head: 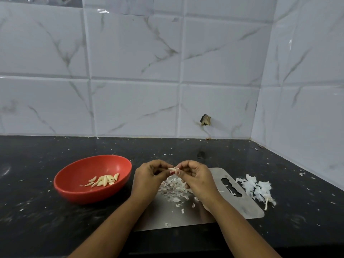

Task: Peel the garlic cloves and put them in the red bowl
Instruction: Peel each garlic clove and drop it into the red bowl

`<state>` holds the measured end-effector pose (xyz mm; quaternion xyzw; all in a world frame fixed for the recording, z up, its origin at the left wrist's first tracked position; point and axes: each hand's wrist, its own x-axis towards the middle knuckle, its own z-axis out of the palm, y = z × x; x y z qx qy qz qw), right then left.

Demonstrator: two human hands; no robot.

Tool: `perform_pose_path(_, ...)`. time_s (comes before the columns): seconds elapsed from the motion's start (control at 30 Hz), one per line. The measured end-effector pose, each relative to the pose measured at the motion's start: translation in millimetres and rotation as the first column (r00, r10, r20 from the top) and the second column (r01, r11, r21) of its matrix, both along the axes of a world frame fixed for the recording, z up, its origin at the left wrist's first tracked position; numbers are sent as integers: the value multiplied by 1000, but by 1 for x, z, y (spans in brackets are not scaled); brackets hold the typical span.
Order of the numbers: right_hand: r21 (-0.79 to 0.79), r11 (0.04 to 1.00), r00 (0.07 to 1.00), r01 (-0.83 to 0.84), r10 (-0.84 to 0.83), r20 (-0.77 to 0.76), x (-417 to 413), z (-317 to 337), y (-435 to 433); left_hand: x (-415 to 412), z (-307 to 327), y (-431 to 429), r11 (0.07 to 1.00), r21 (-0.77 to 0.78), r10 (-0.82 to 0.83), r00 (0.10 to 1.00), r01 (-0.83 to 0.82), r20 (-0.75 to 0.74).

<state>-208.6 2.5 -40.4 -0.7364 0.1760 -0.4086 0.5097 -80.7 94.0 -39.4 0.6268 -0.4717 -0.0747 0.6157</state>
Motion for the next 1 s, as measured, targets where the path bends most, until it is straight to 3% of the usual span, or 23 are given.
perform_pose_path(0.13,-152,985,996,81,-86,-22,1,0,1,-2,-1,1,999,10,53,997,-53,50)
perform_pose_path(0.37,-264,952,984,157,-174,-42,-2,-1,0,-2,-2,2,993,-48,108,994,-106,28)
perform_pose_path(0.63,-491,857,888,158,-341,-309,-6,3,4,21,28,30,973,-28,228,933,-229,279)
perform_pose_path(0.83,-520,844,868,132,-352,-351,-5,1,5,73,64,69,875,216,364,883,-433,296)
perform_pose_path(1.0,-557,815,840,158,-407,-358,-9,0,10,108,69,87,734,540,301,910,-412,285)
